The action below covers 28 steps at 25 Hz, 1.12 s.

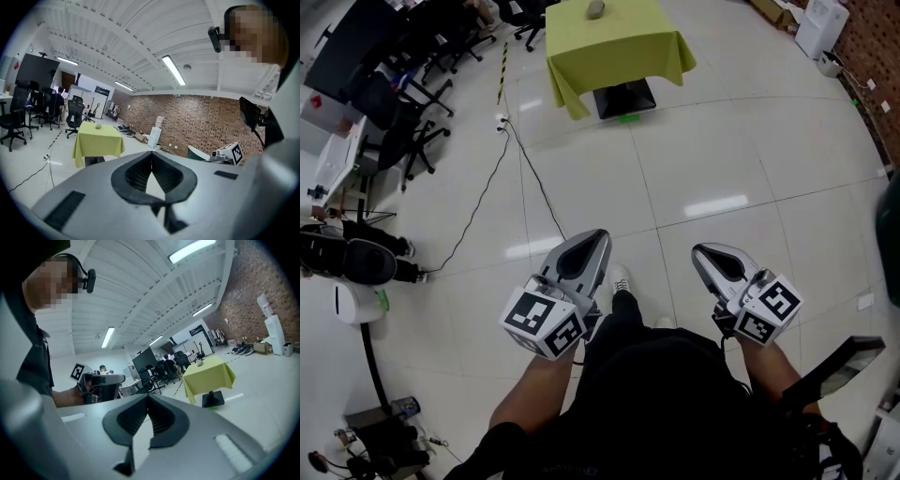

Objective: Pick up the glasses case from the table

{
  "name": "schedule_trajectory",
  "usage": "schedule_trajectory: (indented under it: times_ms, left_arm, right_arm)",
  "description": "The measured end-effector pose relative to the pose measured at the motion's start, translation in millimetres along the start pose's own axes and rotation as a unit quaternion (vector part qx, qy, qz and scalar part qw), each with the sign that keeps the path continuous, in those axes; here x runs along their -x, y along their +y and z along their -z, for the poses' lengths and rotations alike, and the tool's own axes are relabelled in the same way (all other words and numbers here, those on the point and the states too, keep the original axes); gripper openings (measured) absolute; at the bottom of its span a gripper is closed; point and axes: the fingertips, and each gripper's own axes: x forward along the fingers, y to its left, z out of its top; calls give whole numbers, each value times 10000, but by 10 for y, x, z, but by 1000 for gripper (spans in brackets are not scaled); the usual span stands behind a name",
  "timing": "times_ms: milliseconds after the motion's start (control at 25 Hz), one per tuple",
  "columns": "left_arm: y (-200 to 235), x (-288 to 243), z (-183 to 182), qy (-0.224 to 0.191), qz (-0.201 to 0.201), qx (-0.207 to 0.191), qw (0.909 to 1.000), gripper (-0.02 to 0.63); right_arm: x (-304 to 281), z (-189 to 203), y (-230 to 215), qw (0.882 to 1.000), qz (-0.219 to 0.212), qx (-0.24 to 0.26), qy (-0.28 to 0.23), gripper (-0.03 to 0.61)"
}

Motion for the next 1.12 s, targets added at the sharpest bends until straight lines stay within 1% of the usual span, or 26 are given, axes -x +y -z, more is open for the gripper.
schedule_trajectory:
  times_ms: [200,400,560,880,1120]
  left_arm:
    - [303,-99,-147,-41,21,27,10000,8]
    - [597,-214,-273,-12,142,-49,9999,8]
    - [896,-290,-388,-24,263,-7,9997,8]
    - [1590,-343,-683,-219,378,-64,9990,6]
    - [2087,-346,-858,-337,344,-63,9988,8]
  right_arm:
    - [-321,-134,-63,10000,24,4,8,2]
    - [-659,-271,-119,9999,113,23,7,2]
    - [-989,-411,-161,9998,204,86,22,2]
    - [-1725,-578,-191,9993,273,234,54,2]
    - [-2147,-815,-216,9985,361,418,-65,2]
